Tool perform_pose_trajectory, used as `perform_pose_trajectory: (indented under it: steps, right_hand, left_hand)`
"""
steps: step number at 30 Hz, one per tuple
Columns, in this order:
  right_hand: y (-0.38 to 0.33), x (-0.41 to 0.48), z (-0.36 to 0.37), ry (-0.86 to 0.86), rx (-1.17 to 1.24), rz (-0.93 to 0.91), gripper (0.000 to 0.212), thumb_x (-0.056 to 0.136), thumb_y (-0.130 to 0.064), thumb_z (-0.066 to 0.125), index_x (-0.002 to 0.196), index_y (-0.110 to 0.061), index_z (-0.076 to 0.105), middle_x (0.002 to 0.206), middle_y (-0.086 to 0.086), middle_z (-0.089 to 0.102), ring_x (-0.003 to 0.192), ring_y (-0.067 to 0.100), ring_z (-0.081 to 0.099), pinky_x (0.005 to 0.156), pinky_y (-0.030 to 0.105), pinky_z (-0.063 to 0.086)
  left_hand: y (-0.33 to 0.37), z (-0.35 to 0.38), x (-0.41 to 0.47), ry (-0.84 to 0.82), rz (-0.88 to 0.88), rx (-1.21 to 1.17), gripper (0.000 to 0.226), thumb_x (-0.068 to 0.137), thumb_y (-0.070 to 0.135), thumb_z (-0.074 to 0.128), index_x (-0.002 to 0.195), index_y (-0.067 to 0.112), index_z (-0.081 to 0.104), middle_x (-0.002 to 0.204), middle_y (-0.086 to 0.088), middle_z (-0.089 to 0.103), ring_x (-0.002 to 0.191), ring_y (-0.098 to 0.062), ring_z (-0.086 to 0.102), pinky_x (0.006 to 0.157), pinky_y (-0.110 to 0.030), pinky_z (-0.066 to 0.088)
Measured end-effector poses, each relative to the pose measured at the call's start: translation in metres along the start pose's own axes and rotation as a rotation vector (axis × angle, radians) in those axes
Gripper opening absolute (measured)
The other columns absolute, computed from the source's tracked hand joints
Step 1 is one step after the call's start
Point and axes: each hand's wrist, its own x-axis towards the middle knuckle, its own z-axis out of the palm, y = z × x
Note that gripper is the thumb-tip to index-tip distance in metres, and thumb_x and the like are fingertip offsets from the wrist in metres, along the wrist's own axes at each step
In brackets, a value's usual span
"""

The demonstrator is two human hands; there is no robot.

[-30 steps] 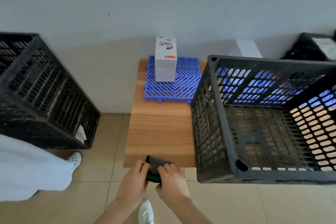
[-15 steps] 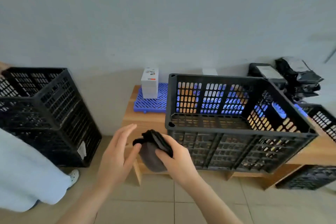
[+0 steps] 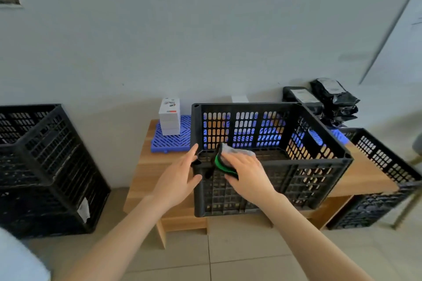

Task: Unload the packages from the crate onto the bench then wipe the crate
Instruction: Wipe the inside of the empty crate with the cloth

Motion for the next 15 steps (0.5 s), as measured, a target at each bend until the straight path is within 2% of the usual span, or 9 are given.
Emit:
perform_pose_trajectory:
  steps: [1,2,3,5,8,12,15]
  right_hand:
    - [0.000,0.001,0.011,-0.124,-0.090,-0.016,0.070,0.090,-0.055,0.047,0.150,-0.033,0.019,0.157,-0.004,0.022,0.146,0.020,0.012,0.120,0.046,0.001]
    - [-0.001,0.003,0.016,-0.182,-0.114,-0.014,0.071,0.090,-0.062,0.039,0.150,-0.032,0.017,0.158,-0.004,0.019,0.147,0.019,0.007,0.118,0.048,-0.004]
    - [-0.004,0.008,0.016,-0.174,-0.062,0.007,0.066,0.092,-0.062,0.033,0.149,-0.032,0.022,0.156,-0.005,0.023,0.146,0.018,0.009,0.118,0.048,-0.003]
    - [-0.008,0.021,0.016,-0.055,0.063,0.003,0.048,0.099,-0.050,0.028,0.142,-0.032,0.041,0.146,-0.010,0.043,0.137,0.011,0.031,0.116,0.041,0.013]
    - [-0.019,0.037,0.031,0.054,-0.109,-0.053,0.039,0.101,-0.042,0.030,0.135,-0.032,0.047,0.125,-0.011,0.058,0.115,0.015,0.052,0.103,0.037,0.033]
    - [-0.027,0.039,0.059,0.182,-0.270,-0.053,0.041,0.098,-0.042,0.025,0.124,-0.027,0.054,0.107,-0.007,0.062,0.097,0.020,0.059,0.088,0.038,0.044]
    - [-0.014,0.036,0.061,0.222,-0.324,-0.168,0.042,0.096,-0.044,0.032,0.129,-0.024,0.050,0.119,-0.007,0.059,0.107,0.017,0.056,0.093,0.035,0.044]
  left_hand:
    - [-0.002,0.003,0.001,-0.001,0.011,-0.001,0.087,0.092,0.038,0.062,0.155,0.037,0.000,0.154,0.013,0.037,0.137,-0.009,0.041,0.110,-0.035,0.039]
    - [-0.005,0.007,0.001,0.006,0.028,0.000,0.087,0.093,0.036,0.062,0.155,0.035,0.002,0.153,0.012,0.038,0.138,-0.008,0.040,0.111,-0.033,0.037]
    - [-0.009,0.010,0.001,0.018,0.047,0.003,0.086,0.092,0.035,0.062,0.155,0.034,0.003,0.152,0.012,0.040,0.138,-0.008,0.040,0.112,-0.031,0.035]
    - [-0.016,0.011,0.004,0.054,0.077,0.011,0.084,0.092,0.033,0.063,0.155,0.033,0.007,0.150,0.013,0.042,0.137,-0.007,0.039,0.112,-0.030,0.033]
    - [-0.023,0.013,0.008,0.106,0.134,0.031,0.076,0.095,0.027,0.060,0.155,0.028,0.014,0.147,0.011,0.045,0.137,-0.007,0.038,0.114,-0.028,0.026]
    - [-0.032,0.022,0.009,0.158,0.195,0.096,0.070,0.094,0.021,0.058,0.153,0.024,0.020,0.146,0.008,0.047,0.138,-0.006,0.039,0.117,-0.027,0.012]
    - [-0.035,0.029,0.007,0.197,0.232,0.139,0.068,0.089,0.017,0.062,0.150,0.022,0.031,0.139,0.003,0.055,0.135,-0.012,0.045,0.117,-0.034,0.017]
